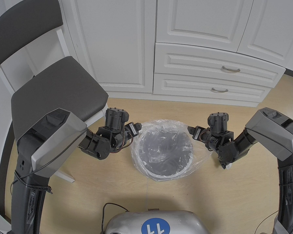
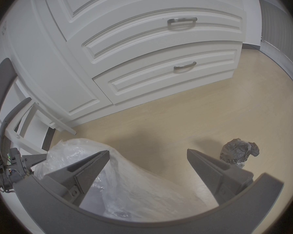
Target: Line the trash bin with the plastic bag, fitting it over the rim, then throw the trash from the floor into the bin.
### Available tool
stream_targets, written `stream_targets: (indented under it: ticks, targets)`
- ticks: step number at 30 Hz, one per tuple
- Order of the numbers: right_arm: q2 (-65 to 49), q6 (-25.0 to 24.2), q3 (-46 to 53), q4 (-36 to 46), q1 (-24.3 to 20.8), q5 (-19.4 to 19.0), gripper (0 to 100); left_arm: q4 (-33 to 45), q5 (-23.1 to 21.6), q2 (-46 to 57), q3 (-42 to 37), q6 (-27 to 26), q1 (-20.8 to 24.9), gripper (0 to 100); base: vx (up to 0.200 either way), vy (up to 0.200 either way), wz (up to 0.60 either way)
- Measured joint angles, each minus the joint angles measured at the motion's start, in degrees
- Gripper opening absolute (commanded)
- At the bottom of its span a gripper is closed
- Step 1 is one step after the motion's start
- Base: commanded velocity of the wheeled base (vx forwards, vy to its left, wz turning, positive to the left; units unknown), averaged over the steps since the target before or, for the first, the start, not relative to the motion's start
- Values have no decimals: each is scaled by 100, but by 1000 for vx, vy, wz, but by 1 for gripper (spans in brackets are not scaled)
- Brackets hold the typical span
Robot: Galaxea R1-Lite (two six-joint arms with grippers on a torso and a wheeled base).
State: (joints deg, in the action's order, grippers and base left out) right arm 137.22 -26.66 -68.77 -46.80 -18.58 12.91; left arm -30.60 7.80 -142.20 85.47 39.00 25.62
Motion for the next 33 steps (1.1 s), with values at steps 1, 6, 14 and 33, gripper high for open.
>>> stream_targets:
  ticks: [1, 6, 14, 33]
  targets:
    - [57, -10, -46, 2, 1, 0, 100, -18, 7, -33, 30, 0, 0, 100, 0, 0, 0]
    - [280, -126, -236, -9, 12, 13, 100, -20, 60, -146, 133, 0, 9, 100, 0, 0, 0]
    - [694, -284, -607, -2, 133, 17, 100, 132, 402, -399, 456, -41, 12, 100, 0, 0, 0]
    - [981, -301, -736, 44, 227, 2, 100, 783, 440, -516, 560, -106, 17, 100, 0, 0, 0]
